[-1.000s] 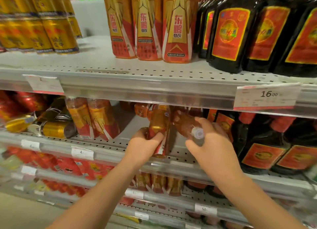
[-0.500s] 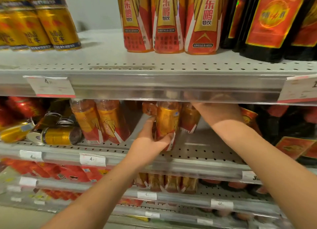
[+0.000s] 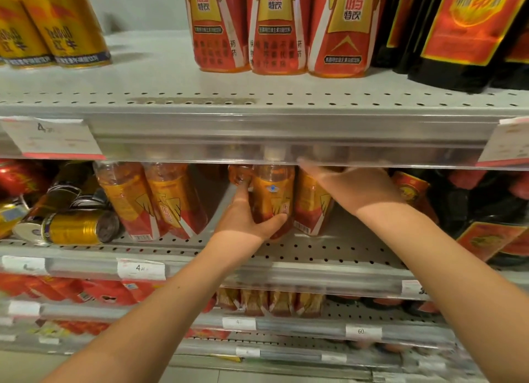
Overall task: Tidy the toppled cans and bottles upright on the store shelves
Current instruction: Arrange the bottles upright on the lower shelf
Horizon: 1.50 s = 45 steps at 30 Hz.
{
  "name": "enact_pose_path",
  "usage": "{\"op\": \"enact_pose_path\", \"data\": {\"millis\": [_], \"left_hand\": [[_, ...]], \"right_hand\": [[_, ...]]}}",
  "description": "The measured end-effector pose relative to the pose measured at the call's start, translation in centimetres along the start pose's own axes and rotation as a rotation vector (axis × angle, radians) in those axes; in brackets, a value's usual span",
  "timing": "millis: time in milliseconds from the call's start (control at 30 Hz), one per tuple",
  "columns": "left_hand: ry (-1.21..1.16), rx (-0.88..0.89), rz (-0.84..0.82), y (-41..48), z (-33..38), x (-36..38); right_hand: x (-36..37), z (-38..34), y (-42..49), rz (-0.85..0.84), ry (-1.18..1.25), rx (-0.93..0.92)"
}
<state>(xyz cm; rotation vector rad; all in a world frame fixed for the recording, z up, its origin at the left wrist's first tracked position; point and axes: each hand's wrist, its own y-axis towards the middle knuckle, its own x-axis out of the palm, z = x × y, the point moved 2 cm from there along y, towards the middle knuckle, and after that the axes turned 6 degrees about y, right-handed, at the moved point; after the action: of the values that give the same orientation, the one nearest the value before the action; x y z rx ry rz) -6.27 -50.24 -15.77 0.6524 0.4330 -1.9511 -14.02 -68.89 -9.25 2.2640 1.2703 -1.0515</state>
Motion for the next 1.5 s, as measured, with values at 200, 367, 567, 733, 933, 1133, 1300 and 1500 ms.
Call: {"op": "enact_pose_path", "data": {"millis": [200, 367, 567, 733, 933, 1133, 1300, 1500], "left_hand": [[0.013, 0.030, 0.028, 0.1, 0.1, 0.3], [0.075, 0.081, 0.061, 0.1, 1.3, 0.9], [0.163, 0.106, 0.092, 1.3, 2.4, 2.4], [0.178, 0.148, 0.142, 2.2, 4.0, 4.8], [0.347, 0.201, 0.177, 4.7, 5.7, 6.0], [0.306, 0.165, 0.200, 6.3, 5.3, 6.2], [0.118, 0.151, 0.179, 4.6, 4.4, 5.7], [0.024, 0.099, 0.263, -2.0, -1.0, 0.7]], "right_hand": [[2.6, 5.6, -1.5, -0.160, 0.225, -0.085], [3.5, 7.6, -0.5, 0.021, 0.244, -0.082], [4.5, 9.1, -0.4, 0.219, 0.224, -0.021], [5.3, 10.1, 0.4, 0.252, 0.123, -0.105], [5.7, 9.4, 1.9, 0.169, 0.119, -0.144], [5.4, 9.4, 2.7, 0.098, 0.194, -0.162], [5.4, 9.2, 2.0, 0.092, 0.182, -0.195], [9.0, 3.4, -1.9, -0.097, 0.293, -0.174]]}}
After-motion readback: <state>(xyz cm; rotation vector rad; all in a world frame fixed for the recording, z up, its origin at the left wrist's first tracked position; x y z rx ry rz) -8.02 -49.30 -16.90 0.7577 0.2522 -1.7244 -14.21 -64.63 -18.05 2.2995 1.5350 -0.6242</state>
